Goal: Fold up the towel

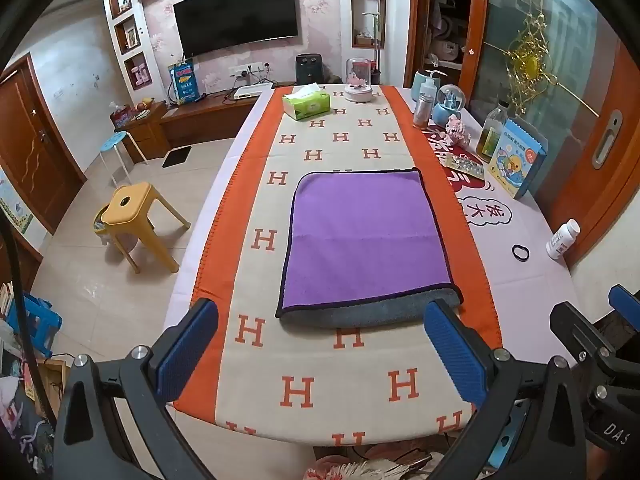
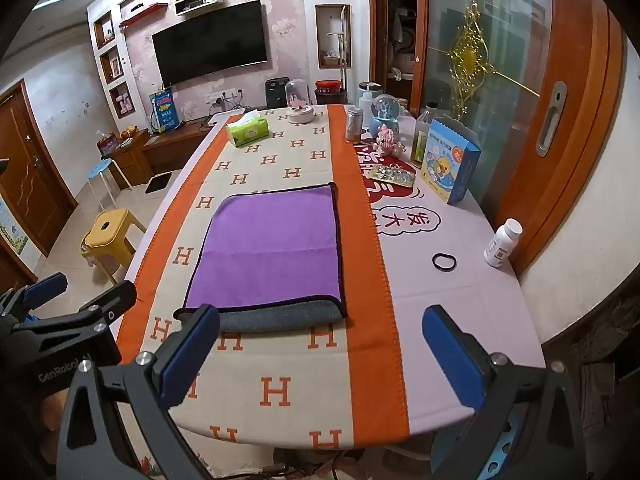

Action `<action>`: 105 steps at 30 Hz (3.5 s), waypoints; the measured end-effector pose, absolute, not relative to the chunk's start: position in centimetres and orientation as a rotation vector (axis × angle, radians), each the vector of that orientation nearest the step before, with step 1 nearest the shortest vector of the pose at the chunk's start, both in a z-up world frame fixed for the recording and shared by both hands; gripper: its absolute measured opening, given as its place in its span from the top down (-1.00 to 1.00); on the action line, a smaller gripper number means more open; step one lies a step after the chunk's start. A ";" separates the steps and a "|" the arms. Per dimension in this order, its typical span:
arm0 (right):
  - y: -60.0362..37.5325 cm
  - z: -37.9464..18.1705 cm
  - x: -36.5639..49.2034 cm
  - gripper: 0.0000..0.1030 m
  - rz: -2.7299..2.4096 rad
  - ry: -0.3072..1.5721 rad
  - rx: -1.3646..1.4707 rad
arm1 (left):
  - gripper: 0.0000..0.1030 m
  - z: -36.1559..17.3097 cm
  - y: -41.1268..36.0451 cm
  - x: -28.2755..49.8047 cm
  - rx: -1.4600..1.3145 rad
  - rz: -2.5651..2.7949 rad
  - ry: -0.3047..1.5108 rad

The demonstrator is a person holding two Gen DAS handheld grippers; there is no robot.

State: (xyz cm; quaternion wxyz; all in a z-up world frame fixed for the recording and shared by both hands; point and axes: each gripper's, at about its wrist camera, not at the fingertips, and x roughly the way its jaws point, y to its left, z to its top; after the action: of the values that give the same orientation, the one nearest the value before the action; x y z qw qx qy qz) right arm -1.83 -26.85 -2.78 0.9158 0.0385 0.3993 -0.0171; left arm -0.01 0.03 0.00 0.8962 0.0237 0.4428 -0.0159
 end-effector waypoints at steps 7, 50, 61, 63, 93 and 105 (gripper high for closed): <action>-26.8 -2.7 -1.9 -0.97 -0.037 0.821 0.075 | -0.99 -0.3 0.0 0.0 0.051 -0.034 0.919; -26.1 -2.7 -1.4 -0.95 -0.024 0.819 0.071 | -0.99 -0.3 0.3 0.5 0.050 -0.035 0.922; -26.0 -2.7 -1.4 -0.95 -0.023 0.818 0.071 | -0.99 -0.3 -0.4 0.2 0.054 -0.040 0.921; -26.0 -2.7 -1.4 -0.95 -0.023 0.818 0.071 | -0.99 -0.3 -0.3 0.2 0.053 -0.039 0.922; -25.5 -2.3 -1.2 -0.89 -0.035 0.818 0.077 | -0.99 0.0 -0.6 0.3 0.049 -0.052 0.915; -24.5 -2.8 -1.4 -0.88 -0.067 0.824 0.091 | -0.99 -0.4 0.9 1.2 0.054 -0.092 0.931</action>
State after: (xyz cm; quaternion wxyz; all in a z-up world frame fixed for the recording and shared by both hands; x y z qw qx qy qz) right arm -1.35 -24.47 -2.79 0.9147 0.0442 0.4003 -0.0323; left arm 1.22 0.89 -0.43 0.8923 0.0262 0.4484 -0.0445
